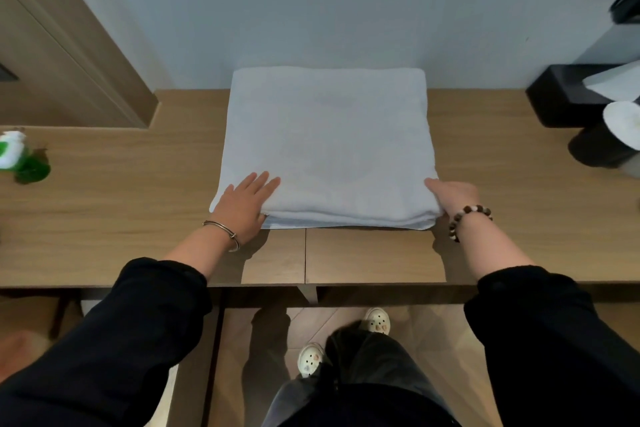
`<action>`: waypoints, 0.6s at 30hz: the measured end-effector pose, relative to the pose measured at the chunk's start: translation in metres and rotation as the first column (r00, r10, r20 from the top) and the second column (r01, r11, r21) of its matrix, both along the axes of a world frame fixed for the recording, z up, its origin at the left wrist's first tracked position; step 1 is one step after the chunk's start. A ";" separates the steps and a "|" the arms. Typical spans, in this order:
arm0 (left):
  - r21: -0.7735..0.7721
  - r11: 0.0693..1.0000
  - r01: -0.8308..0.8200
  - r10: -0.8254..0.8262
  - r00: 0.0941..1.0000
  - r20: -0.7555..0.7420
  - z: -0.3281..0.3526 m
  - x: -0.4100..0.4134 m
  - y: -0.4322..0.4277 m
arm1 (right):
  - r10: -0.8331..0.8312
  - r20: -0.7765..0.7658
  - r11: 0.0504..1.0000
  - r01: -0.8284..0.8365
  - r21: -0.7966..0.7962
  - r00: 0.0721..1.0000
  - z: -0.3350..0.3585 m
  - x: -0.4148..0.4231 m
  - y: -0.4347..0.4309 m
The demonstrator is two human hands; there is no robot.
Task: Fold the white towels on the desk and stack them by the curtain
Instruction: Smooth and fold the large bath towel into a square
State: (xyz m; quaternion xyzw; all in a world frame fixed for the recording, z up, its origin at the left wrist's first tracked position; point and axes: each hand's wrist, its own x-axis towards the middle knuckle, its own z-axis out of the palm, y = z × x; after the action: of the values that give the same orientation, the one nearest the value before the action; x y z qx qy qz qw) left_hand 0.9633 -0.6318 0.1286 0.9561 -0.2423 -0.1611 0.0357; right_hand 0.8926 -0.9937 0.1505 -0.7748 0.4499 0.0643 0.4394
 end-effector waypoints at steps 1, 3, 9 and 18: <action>0.001 1.000 0.004 -0.004 1.000 -0.005 0.001 0.002 0.000 | 0.019 -0.008 1.000 -0.019 -0.003 1.000 -0.001 0.000 -0.001; 0.022 1.000 0.004 -0.004 1.000 -0.004 0.004 0.002 -0.003 | 0.051 -0.015 0.997 -0.052 -0.061 0.999 -0.007 -0.004 -0.001; 0.181 0.983 0.016 -0.049 0.983 0.176 0.000 -0.001 -0.003 | -0.029 0.062 0.989 0.037 -0.146 0.998 -0.030 -0.011 0.007; 0.285 0.957 -0.060 0.007 0.983 0.181 -0.028 -0.015 -0.010 | 0.177 -0.021 0.893 -0.169 -0.417 0.984 -0.049 -0.015 0.012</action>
State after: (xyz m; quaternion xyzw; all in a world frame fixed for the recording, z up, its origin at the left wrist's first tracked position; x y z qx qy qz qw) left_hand 0.9481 -0.6415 0.1007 0.9655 -0.2020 -0.1079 -0.1236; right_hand 0.8781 -0.9814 0.1018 -0.8883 0.3785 -0.0013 0.2602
